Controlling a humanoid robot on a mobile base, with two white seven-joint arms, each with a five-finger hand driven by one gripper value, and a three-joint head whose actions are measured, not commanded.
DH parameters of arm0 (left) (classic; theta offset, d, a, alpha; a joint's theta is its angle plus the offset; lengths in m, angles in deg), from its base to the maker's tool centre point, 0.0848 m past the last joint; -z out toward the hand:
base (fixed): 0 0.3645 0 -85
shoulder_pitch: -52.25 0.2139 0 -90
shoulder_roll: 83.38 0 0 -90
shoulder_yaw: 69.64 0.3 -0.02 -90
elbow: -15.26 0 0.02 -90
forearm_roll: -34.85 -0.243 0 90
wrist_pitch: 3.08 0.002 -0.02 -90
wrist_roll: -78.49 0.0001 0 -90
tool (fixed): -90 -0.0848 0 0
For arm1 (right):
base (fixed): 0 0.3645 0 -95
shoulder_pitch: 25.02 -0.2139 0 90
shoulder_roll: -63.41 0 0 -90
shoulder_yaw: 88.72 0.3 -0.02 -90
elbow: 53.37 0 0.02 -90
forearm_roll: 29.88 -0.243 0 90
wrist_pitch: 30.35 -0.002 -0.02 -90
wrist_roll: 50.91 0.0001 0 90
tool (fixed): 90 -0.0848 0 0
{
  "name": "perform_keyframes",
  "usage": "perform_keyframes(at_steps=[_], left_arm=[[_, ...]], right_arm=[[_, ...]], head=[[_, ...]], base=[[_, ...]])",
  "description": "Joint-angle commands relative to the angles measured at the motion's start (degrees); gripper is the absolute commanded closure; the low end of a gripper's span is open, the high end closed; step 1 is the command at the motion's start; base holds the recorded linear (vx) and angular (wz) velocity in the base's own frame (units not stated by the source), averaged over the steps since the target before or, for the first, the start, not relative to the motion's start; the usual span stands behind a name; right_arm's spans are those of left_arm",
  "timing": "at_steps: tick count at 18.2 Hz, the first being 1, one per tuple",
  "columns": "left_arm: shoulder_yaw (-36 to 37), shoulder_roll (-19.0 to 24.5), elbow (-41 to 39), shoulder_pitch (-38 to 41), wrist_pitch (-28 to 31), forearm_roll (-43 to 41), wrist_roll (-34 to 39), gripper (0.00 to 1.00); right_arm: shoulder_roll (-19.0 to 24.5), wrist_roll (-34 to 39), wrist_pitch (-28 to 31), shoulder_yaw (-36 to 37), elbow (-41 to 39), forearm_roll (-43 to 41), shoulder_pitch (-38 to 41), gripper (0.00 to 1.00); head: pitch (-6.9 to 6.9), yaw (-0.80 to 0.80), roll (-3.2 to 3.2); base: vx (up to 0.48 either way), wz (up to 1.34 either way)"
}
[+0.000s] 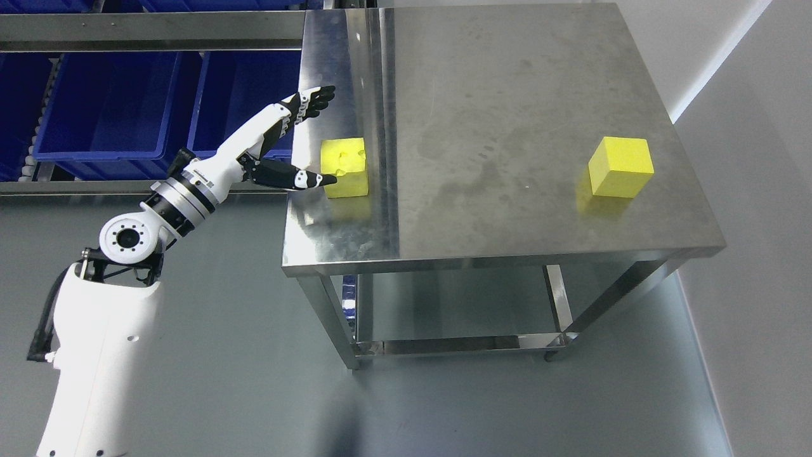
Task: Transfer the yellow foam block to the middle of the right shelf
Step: 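Close the left hand around the yellow foam cube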
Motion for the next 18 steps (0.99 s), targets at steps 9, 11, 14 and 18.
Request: perform_keyframes(at_steps=[9,11,14,18], left_arm=[[3.8,-9.3,21.8,-6.9,-0.2,-3.7,-3.2,0.05],[2.6,-9.4,21.8,-7.0,-0.7,-3.4,-2.7,0.14],[-3.8,-12.1,21.7,-7.3,-6.3,-3.1,-2.8,0.41],[-11.9,-13.5,20.5,-9.0,-14.5,4.7,-2.5,0.75]], right_arm=[[-1.0,0.0,0.0,0.0,-1.0,0.0,-0.1,0.0],[-1.0,0.0,0.0,0.0,-1.0,0.0,-0.1,0.0],[-1.0,0.0,0.0,0.0,-1.0,0.0,-0.1,0.0],[-1.0,0.0,0.0,0.0,-1.0,0.0,-0.2,0.0]], head=[[0.0,0.0,0.0],[0.0,0.0,0.0],[0.0,0.0,0.0],[0.0,0.0,0.0]], base=[[0.0,0.0],[0.0,0.0],[0.0,0.0],[0.0,0.0]])
